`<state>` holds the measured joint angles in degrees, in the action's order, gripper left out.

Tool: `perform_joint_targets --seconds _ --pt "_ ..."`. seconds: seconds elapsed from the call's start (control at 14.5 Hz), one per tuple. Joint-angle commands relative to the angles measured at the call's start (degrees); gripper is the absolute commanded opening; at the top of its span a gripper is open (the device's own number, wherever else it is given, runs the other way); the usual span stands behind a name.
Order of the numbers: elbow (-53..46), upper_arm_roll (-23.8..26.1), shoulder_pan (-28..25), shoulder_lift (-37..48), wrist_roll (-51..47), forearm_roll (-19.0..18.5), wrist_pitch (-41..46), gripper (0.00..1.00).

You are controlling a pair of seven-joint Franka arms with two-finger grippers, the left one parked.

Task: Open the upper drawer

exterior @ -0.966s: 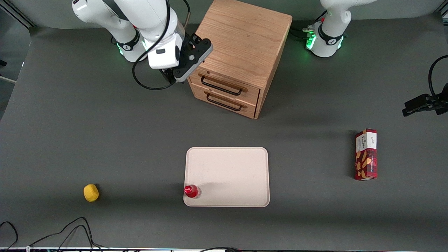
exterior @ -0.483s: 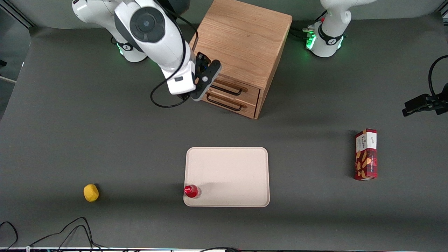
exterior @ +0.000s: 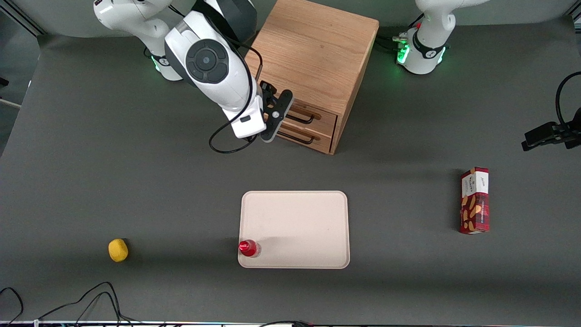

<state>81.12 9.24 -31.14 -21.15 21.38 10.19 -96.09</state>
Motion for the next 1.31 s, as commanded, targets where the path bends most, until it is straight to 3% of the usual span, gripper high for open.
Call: perform_joint_targets --seconds 0.0,1.24 --pt "-1.4 0.08 -1.19 -2.4 1.39 1.33 -1.73 1.0" --pt "1.41 0.96 -2.52 -5.74 4.73 0.98 -4.28 1.0"
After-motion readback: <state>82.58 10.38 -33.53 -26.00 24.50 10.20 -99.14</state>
